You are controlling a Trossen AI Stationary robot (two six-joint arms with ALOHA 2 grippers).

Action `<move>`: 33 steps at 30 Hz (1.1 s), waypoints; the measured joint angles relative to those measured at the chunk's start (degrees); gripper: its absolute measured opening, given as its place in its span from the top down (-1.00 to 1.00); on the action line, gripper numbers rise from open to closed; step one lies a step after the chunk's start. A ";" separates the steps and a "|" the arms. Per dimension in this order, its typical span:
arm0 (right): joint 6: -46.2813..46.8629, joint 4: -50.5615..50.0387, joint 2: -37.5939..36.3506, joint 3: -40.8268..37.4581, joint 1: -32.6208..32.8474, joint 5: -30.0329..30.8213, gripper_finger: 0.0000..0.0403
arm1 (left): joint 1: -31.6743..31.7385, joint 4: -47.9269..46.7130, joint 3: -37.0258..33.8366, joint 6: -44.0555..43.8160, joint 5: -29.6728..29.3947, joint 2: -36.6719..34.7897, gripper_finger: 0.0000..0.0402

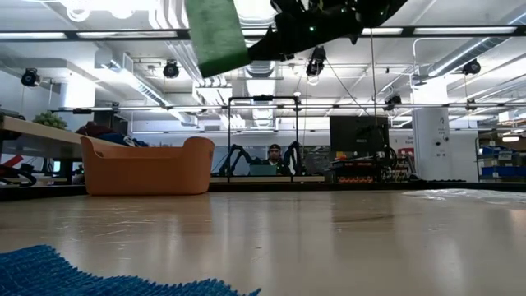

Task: Roll bandage
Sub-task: Roll the green bandage

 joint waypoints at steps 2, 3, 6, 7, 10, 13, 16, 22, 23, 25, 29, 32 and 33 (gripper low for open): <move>0.00 -1.67 0.28 0.00 1.03 -1.40 0.99 | 0.03 -2.36 1.56 0.65 -6.90 -0.75 1.00; 0.16 -2.63 0.32 0.00 1.65 -2.34 0.99 | 0.22 -3.80 2.20 1.33 -10.89 -1.19 0.99; 0.63 -5.43 0.25 -0.02 3.84 -5.14 0.99 | 0.85 -5.43 3.58 3.76 -23.98 -2.23 0.98; 0.71 -6.08 0.08 -0.03 4.67 -6.05 0.99 | 1.22 -5.35 3.86 4.45 -27.55 -2.49 0.97; 0.71 -7.08 -0.36 -0.09 7.45 -7.78 0.99 | 3.37 -5.14 5.02 5.63 -33.84 -2.95 0.98; 0.54 -8.16 -1.55 -0.11 10.14 -7.76 0.99 | 6.22 -5.28 5.51 5.19 -35.45 -3.50 1.00; 1.08 -9.03 -3.54 -0.11 12.25 -7.59 0.99 | 8.98 -7.03 5.51 4.30 -35.61 -4.35 0.99; 4.95 -12.56 -6.85 -0.11 12.66 2.47 0.99 | 10.89 -5.91 5.51 -6.36 -26.95 -6.34 0.99; 5.73 -12.64 -7.02 -0.23 12.30 3.85 0.99 | 10.79 -5.28 5.51 -8.19 -24.37 -6.50 0.99; 7.08 -13.10 -7.06 -0.42 11.46 4.99 0.99 | 10.41 -4.06 5.51 -12.51 -20.13 -6.54 1.00; 11.71 -12.52 -7.09 -0.42 9.20 10.19 0.99 | 8.47 -3.62 5.50 -17.64 -17.23 -6.03 1.00; 14.36 -12.53 -7.10 -0.52 6.77 15.32 0.99 | 7.02 -4.10 5.30 -17.83 -17.23 -5.58 1.00; 15.24 -12.54 -7.16 -0.53 5.89 15.77 0.99 | 6.54 -4.08 5.27 -17.80 -17.26 -5.43 1.00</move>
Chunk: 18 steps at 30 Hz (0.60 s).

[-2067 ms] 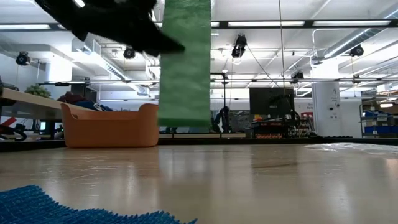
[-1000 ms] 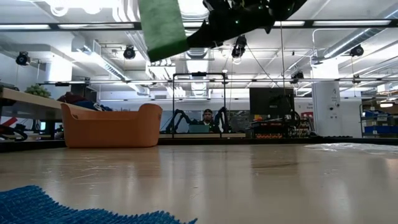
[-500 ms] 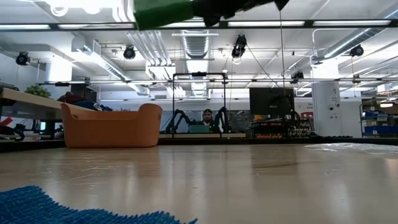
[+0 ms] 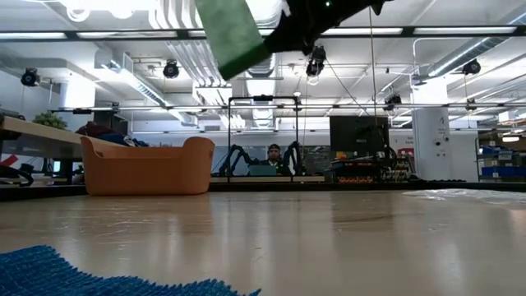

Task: Roll bandage
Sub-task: Roll the green bandage

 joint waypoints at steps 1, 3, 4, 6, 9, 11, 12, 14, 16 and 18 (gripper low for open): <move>1.01 -0.04 -0.14 -0.08 -0.81 0.02 0.99 | -0.39 -0.09 0.00 0.21 0.01 0.08 1.00; 2.80 0.03 -0.65 -0.20 -2.40 -0.11 0.99 | -0.86 -0.47 -0.04 0.35 0.05 0.10 1.00; 3.90 0.00 -0.81 -0.26 -3.24 -0.18 0.99 | -1.20 -0.48 -0.04 0.41 0.03 0.07 1.00; 5.73 0.19 -1.00 -0.53 -4.88 -0.09 0.99 | -1.87 -0.93 -0.04 0.88 0.01 -0.01 1.00; 7.55 -0.02 -1.19 -1.23 -6.35 -0.02 0.99 | -2.99 -2.23 -0.08 2.56 0.01 -0.53 1.00; 7.36 0.05 -1.76 -1.94 -6.61 -1.65 0.99 | -3.28 -2.87 -0.11 4.52 0.03 -1.15 1.00; 6.77 0.19 -2.06 -2.31 -6.61 -2.59 0.99 | -3.28 -3.01 -0.11 5.73 -0.02 -1.49 1.00; 5.62 0.59 -2.98 -3.09 -6.20 -3.69 0.99 | -3.28 -3.07 -0.11 7.64 -1.83 -2.27 1.00; 4.35 1.60 -3.82 -3.95 -5.22 -3.88 0.99 | -3.28 -2.83 -0.11 9.73 -6.10 -2.88 1.00; 2.12 2.10 -4.85 -4.73 -4.16 -4.13 0.99 | -3.24 -1.99 -0.11 12.32 -10.98 -3.39 1.00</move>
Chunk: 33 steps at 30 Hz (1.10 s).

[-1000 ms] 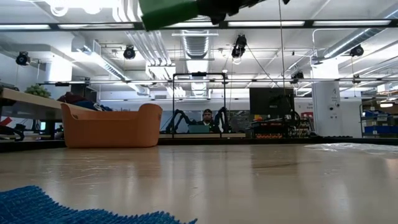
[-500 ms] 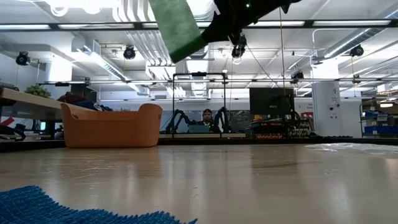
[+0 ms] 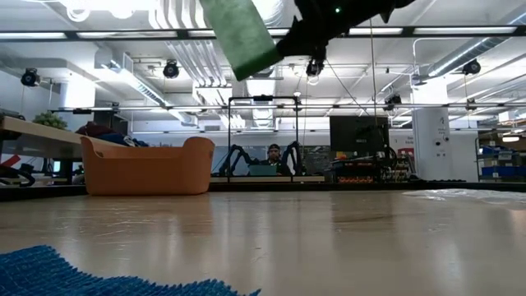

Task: Roll bandage
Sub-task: Roll the green bandage

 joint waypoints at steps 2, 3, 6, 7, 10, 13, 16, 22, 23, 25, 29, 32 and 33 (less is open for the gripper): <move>-1.92 0.71 -0.53 -0.77 1.05 -1.76 0.99 | 0.12 2.10 0.00 2.72 -4.60 0.06 1.00; -2.89 1.51 -0.57 -1.17 1.35 -3.41 0.99 | 0.35 2.77 0.04 3.60 -6.37 0.25 1.00; -3.28 3.30 -0.43 -2.08 2.25 -8.23 0.99 | 1.25 3.46 0.89 4.81 -7.66 1.93 1.00; -3.28 4.01 -0.27 -2.13 2.60 -9.39 0.99 | 1.55 3.19 1.20 4.87 -7.73 2.43 1.00; -3.97 3.91 -0.20 -2.13 3.93 -10.35 0.99 | 2.88 2.64 2.57 5.72 -9.50 3.94 1.00; -4.54 3.88 -0.15 -2.13 5.23 -11.84 0.99 | 4.63 1.54 4.18 6.13 -12.25 5.12 1.00; -4.72 3.92 -0.08 -2.13 5.92 -16.40 0.99 | 6.62 0.52 5.87 5.96 -12.54 6.56 1.00; -2.94 1.20 -0.21 -2.13 7.94 -17.71 0.99 | 9.32 -5.97 8.92 4.64 -13.29 9.14 1.00; -3.44 1.21 -0.27 -2.13 8.60 -17.73 0.99 | 9.80 -6.19 9.20 4.36 -13.35 9.41 1.00; -4.48 1.38 -0.30 -2.13 9.76 -17.89 0.99 | 10.82 -5.99 9.92 3.62 -13.39 10.18 1.00; -5.34 1.51 -0.31 -2.13 11.55 -17.84 0.99 | 12.58 -6.16 10.64 2.83 -13.45 11.89 1.00; -5.32 2.02 -0.37 -1.78 12.55 -18.91 0.99 | 14.19 -6.92 10.89 1.11 -13.39 13.02 1.00; -5.32 2.10 -0.37 -1.40 12.76 -20.23 0.99 | 14.74 -7.54 11.11 0.38 -13.38 13.31 1.00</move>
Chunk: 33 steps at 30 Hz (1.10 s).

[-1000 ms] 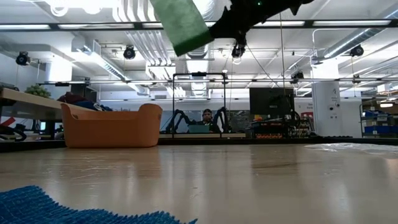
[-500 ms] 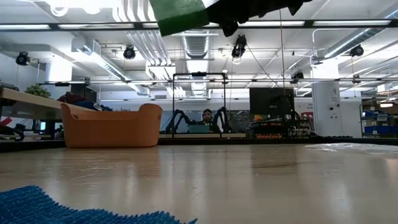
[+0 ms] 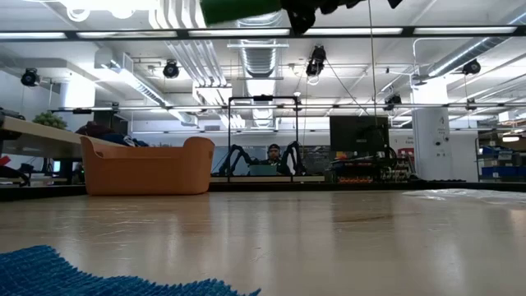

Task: Roll bandage
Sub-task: Roll the green bandage

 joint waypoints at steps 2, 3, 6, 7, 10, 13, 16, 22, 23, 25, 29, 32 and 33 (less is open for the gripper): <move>0.03 0.14 -0.02 0.88 0.50 -3.10 0.99 | 1.00 -1.52 0.29 -1.27 0.20 0.65 1.00; 0.07 0.55 -0.04 1.30 0.81 -4.31 0.99 | 1.48 -2.29 0.38 -1.81 0.44 1.06 1.00; 0.07 0.84 -0.04 2.38 2.12 -6.24 0.99 | 2.97 -5.08 0.08 -3.17 0.63 2.05 1.00; -0.02 0.85 -0.08 2.69 2.59 -6.22 0.99 | 3.50 -5.79 -0.15 -3.92 0.68 2.24 1.00; -0.89 1.84 -0.34 3.34 3.86 -6.21 0.99 | 4.95 -7.03 -1.13 -5.65 2.22 2.59 1.00; -1.44 2.00 -0.37 4.37 4.82 -6.24 0.99 | 5.37 -9.23 -3.27 -7.69 3.76 3.12 1.00; -1.59 2.10 -0.38 5.83 5.23 -6.18 0.99 | 5.37 -12.77 -5.99 -9.58 5.45 3.40 1.00; -5.34 2.07 -0.89 8.14 5.27 -4.65 0.99 | 5.37 -13.03 -12.74 -12.65 9.88 2.98 1.00; -6.07 2.04 -0.90 8.61 5.27 -4.64 0.99 | 5.37 -12.86 -13.72 -12.87 10.88 2.98 1.00; -7.22 2.09 -0.84 9.68 5.29 -4.67 0.99 | 5.33 -11.53 -15.99 -13.38 13.07 3.11 1.00; -8.63 2.86 -0.81 11.20 5.21 -4.46 0.99 | 4.96 -4.68 -20.92 -14.91 19.64 4.69 1.00; -9.52 3.41 -0.87 11.29 5.18 -0.72 0.99 | 4.40 1.40 -24.03 -15.28 21.65 5.99 1.00; -9.61 3.29 -1.10 11.29 5.17 1.51 0.99 | 4.33 2.73 -24.86 -15.23 21.66 6.37 1.00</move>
